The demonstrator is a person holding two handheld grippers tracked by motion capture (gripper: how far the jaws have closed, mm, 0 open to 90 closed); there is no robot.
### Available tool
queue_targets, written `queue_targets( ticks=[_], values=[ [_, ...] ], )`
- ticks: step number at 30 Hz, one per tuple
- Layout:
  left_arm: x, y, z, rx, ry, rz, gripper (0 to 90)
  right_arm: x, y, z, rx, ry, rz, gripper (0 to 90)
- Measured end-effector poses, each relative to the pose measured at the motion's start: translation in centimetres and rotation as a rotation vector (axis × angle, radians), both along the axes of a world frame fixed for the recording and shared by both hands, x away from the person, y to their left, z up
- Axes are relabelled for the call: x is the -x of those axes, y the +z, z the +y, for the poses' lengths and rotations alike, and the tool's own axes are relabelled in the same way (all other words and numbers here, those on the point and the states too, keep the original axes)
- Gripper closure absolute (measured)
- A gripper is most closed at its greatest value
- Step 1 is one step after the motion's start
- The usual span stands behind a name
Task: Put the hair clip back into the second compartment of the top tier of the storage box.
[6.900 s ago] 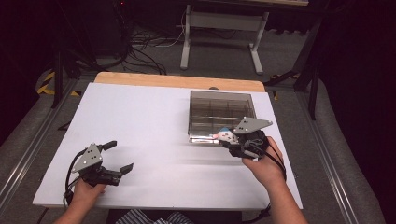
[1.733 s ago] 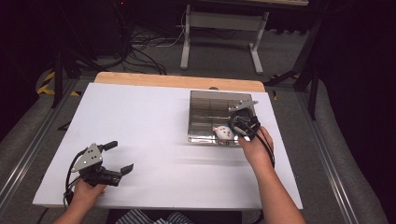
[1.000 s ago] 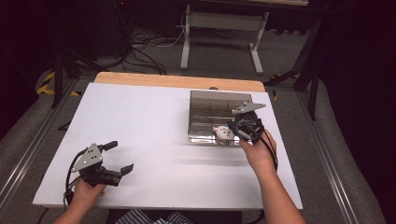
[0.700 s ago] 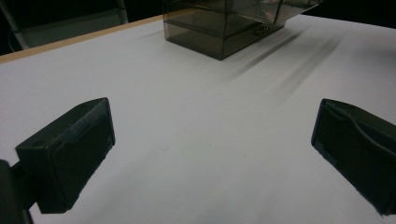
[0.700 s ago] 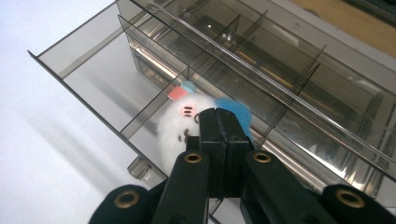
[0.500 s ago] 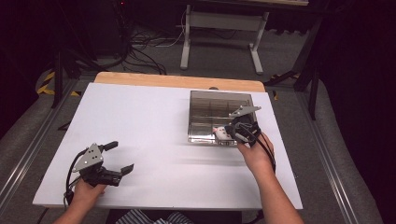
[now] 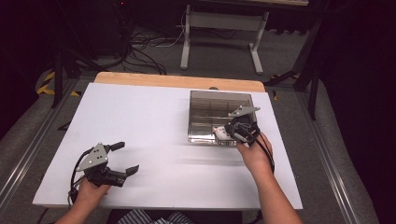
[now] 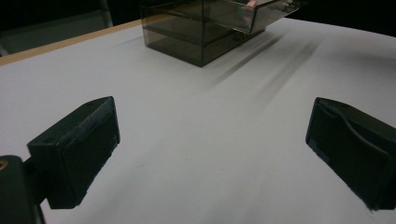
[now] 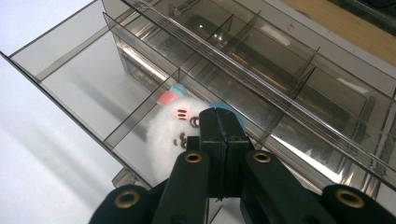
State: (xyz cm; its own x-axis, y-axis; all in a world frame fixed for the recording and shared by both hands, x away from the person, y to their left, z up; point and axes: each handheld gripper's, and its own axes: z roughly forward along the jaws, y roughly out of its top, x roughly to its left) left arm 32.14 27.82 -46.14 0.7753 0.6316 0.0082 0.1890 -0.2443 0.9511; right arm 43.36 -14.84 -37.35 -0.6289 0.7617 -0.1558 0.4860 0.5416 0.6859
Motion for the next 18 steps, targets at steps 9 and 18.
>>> queue_targets(
  ticks=[9,18],
  values=[
    [-0.6,0.9,-2.7,0.021,-0.135,0.051,22.4,0.2,0.2,-0.1,-0.010,0.004,0.004,90.0],
    [-1.9,1.6,-5.2,-0.014,-0.228,0.082,53.7,0.2,0.2,-0.2,-0.012,0.003,0.006,90.0]
  ],
)
